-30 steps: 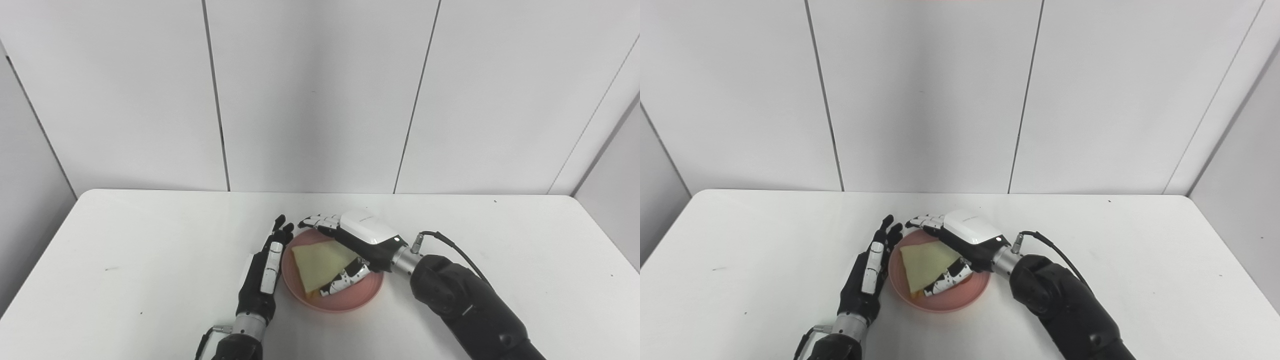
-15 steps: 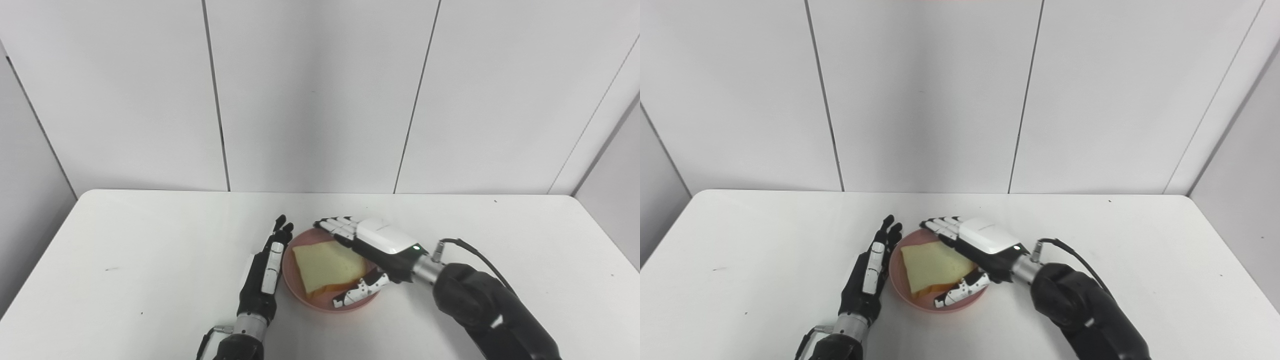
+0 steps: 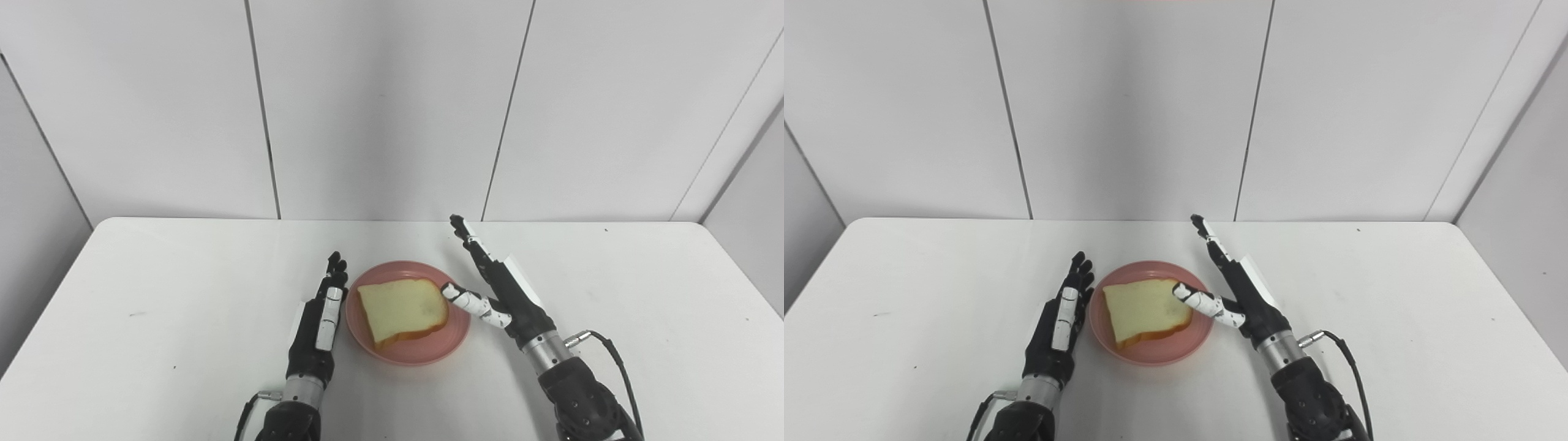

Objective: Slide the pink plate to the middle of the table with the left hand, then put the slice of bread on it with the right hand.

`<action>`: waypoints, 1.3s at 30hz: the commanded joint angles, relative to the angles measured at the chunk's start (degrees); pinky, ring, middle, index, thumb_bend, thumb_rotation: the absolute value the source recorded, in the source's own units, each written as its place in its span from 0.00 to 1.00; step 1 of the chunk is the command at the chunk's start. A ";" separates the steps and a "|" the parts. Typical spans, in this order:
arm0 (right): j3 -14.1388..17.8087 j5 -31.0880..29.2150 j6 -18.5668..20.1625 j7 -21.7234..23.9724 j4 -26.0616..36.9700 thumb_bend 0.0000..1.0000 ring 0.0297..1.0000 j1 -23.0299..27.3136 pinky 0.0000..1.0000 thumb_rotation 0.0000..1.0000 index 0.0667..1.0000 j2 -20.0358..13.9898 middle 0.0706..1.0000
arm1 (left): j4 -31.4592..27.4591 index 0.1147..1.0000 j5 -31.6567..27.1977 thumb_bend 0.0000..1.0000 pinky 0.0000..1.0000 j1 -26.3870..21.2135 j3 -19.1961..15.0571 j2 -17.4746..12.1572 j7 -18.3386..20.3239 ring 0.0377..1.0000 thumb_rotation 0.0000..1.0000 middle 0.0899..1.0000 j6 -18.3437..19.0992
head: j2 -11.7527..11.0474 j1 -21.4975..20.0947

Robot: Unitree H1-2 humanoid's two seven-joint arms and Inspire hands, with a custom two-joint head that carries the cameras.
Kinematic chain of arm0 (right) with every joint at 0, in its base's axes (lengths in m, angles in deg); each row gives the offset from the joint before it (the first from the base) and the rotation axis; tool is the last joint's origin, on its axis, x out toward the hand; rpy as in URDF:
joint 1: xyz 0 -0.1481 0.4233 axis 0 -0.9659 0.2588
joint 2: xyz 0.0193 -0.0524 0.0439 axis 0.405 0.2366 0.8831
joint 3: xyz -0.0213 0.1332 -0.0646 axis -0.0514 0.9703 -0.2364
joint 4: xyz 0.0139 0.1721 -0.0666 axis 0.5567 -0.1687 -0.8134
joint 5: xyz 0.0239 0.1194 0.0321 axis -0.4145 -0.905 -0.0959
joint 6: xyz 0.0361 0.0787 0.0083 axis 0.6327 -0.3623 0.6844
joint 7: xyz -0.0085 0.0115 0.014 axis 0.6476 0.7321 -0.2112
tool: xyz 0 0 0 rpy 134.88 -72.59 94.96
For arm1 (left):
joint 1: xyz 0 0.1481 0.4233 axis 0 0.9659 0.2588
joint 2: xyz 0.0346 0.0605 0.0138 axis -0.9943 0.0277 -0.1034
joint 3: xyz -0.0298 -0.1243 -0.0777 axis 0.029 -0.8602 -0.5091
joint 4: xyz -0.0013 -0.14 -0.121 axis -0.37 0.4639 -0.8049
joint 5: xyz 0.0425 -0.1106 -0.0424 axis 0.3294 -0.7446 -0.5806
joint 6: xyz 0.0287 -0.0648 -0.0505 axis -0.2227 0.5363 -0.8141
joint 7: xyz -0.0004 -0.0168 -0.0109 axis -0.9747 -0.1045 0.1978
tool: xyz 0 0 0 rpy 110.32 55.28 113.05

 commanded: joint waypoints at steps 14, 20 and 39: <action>4.91 -14.77 1.59 -1.36 0.99 0.77 1.00 -3.85 1.00 0.87 1.00 4.86 1.00 | -4.04 1.00 -0.12 0.80 1.00 0.29 -0.18 -0.81 0.45 1.00 1.00 1.00 0.04 | 0.79 -1.73; 5.82 -12.95 0.80 -3.72 1.30 0.79 1.00 -4.93 1.00 0.90 1.00 5.61 1.00 | -4.48 1.00 -0.64 0.78 1.00 0.68 -0.24 -1.38 0.96 1.00 1.00 1.00 0.20 | 1.18 -1.57; 4.74 -12.51 3.37 -5.11 -1.81 0.76 1.00 -5.61 1.00 0.82 1.00 8.38 1.00 | -4.24 1.00 -1.42 0.75 1.00 0.76 -0.59 -2.73 2.02 1.00 1.00 1.00 1.05 | 1.26 -0.44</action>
